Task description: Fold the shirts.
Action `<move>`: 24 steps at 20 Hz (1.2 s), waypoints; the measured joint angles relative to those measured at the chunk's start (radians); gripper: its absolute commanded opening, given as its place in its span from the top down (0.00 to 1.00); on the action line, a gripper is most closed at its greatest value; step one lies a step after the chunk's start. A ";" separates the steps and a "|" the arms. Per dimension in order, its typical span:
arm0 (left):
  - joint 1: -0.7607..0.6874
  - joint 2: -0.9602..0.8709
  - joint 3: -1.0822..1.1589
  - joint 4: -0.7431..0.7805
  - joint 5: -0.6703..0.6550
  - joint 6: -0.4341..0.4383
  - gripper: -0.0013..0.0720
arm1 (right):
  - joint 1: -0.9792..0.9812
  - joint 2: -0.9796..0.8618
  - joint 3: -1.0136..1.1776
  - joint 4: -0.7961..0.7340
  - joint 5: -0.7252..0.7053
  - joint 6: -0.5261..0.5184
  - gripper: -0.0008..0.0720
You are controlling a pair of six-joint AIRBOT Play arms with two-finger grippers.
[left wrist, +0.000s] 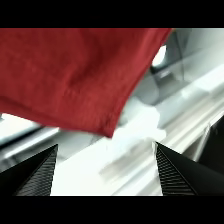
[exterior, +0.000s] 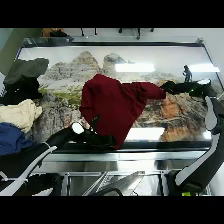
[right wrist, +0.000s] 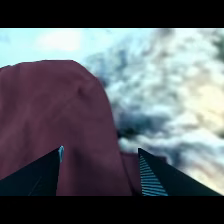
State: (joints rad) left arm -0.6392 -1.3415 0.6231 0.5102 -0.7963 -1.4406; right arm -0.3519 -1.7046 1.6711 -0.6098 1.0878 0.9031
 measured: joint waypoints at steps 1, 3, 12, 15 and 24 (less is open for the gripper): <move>-0.015 0.002 -0.008 -0.022 0.049 -0.003 0.09 | 0.004 -0.005 0.006 0.000 0.002 0.002 0.26; -0.034 0.004 -0.014 -0.049 0.149 -0.007 0.09 | 0.010 -0.011 0.014 0.000 0.007 0.001 0.26; 0.077 0.018 -0.013 -0.052 0.294 0.068 0.96 | 0.016 -0.045 0.020 -0.003 0.124 0.000 0.93; 0.179 0.072 -0.013 -0.042 0.226 0.112 0.96 | 0.016 -0.045 0.021 0.038 0.243 -0.019 0.95; 0.659 0.534 0.452 0.058 -0.111 0.138 0.97 | -0.095 0.428 0.038 0.580 0.394 -0.143 0.95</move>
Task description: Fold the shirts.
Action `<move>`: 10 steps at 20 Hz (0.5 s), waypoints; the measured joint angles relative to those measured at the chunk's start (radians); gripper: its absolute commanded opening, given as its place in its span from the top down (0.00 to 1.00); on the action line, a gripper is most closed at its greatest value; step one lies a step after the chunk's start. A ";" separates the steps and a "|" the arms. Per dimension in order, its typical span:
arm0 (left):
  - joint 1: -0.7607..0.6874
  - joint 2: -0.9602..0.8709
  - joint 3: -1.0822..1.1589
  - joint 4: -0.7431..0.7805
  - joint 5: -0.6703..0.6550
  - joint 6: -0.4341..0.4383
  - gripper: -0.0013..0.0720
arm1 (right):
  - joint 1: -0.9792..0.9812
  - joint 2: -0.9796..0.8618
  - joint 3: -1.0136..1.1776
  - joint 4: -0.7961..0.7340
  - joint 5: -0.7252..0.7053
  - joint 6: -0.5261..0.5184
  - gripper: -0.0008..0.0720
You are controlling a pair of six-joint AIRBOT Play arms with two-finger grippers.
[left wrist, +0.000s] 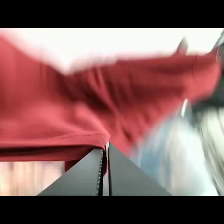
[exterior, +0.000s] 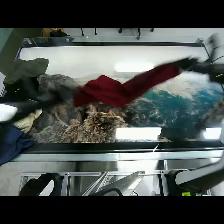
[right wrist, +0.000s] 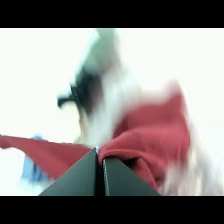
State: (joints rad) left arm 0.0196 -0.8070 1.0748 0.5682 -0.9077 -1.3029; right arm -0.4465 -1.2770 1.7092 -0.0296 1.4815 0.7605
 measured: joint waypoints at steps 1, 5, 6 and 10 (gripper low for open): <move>0.074 0.038 0.135 0.004 -0.040 0.002 0.96 | -0.037 0.104 0.006 0.040 -0.037 -0.028 0.95; 0.389 0.069 0.682 0.010 -0.213 0.002 0.97 | -0.197 0.505 0.025 0.039 -0.276 -0.130 0.95; 0.454 0.056 0.797 0.005 -0.243 -0.006 0.97 | -0.227 0.573 0.027 0.016 -0.332 -0.147 0.95; 0.575 -0.024 0.990 -0.055 -0.322 -0.024 0.96 | -0.324 0.710 0.034 -0.009 -0.433 -0.219 0.95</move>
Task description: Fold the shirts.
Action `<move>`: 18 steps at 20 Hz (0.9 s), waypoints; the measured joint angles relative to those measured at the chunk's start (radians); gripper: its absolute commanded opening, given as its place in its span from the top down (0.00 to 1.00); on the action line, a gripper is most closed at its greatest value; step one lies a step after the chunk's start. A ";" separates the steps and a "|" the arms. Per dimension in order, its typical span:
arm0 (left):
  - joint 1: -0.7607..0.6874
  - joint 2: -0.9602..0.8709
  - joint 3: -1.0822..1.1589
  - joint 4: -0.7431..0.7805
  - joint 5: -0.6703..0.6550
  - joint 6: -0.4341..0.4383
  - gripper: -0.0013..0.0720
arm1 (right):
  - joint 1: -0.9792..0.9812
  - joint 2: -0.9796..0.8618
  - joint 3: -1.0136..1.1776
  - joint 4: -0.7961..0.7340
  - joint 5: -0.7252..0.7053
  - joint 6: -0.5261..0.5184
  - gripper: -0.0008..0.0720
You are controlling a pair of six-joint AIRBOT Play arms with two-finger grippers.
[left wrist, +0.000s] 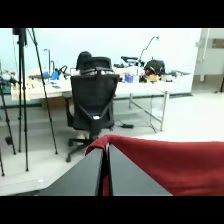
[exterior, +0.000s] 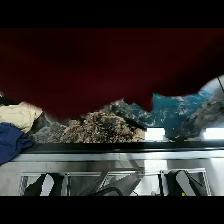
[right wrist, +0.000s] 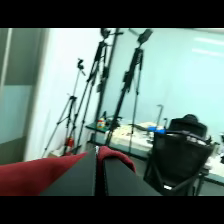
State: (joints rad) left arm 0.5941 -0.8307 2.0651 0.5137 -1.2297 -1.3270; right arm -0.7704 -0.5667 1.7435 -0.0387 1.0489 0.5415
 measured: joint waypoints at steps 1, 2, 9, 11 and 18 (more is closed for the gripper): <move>0.001 -0.012 -0.019 -0.019 -0.014 0.005 0.96 | -0.021 -0.016 0.000 0.023 0.020 -0.012 0.95; -0.012 -0.020 -0.057 -0.031 -0.021 0.019 0.96 | -0.035 -0.042 0.000 0.054 0.051 -0.016 0.95; -0.352 -0.197 -0.478 0.117 0.103 0.093 0.96 | 0.315 -0.474 -0.001 -0.119 0.114 0.080 0.95; -0.437 -0.302 -0.553 0.190 0.186 0.105 0.96 | 0.447 -0.635 0.000 -0.246 0.046 0.117 0.95; -0.500 -0.764 -0.531 0.312 0.325 0.143 0.96 | 0.556 -1.107 0.161 -0.369 -0.148 0.201 0.95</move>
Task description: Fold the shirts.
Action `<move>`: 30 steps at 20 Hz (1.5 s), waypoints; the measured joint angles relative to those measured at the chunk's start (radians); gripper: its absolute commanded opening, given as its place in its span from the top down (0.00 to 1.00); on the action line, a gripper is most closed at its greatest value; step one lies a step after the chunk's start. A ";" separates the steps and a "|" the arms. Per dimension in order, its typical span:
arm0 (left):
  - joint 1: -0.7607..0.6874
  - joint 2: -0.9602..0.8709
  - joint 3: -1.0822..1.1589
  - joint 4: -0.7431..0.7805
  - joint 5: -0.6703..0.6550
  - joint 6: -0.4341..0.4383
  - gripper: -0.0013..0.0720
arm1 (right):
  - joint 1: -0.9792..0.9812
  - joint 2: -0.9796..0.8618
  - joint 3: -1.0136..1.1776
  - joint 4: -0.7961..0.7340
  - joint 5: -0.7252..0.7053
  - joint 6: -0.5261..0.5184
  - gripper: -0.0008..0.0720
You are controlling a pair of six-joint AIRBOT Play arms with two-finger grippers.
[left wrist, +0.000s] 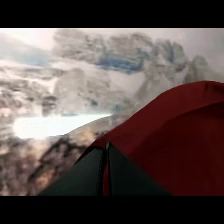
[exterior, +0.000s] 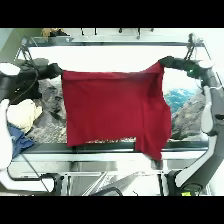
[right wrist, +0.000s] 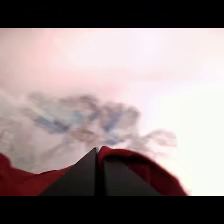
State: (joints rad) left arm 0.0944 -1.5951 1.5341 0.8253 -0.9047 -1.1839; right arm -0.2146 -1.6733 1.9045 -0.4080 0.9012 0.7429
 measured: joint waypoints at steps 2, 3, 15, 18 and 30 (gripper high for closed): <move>-0.002 -0.105 0.069 0.010 0.003 0.000 0.96 | 0.003 -0.074 0.055 0.008 -0.031 0.018 0.95; -0.003 -0.146 0.111 0.013 -0.002 -0.001 0.96 | 0.003 -0.096 0.071 0.014 -0.044 0.024 0.95; -0.035 -0.402 0.377 0.205 -0.077 -0.118 0.96 | -0.062 -0.104 0.012 -0.233 0.113 0.190 0.95; -0.056 -0.437 0.382 0.279 -0.074 -0.126 0.96 | -0.035 -0.104 -0.024 -0.326 0.087 0.205 0.95; -0.090 -0.456 0.414 0.378 -0.109 -0.145 0.07 | 0.026 -0.084 -0.045 -0.586 0.039 0.305 0.25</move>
State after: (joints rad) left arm 0.0048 -2.0510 1.9484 1.2037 -1.0142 -1.3293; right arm -0.1890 -1.7576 1.8599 -0.9936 0.9405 1.0477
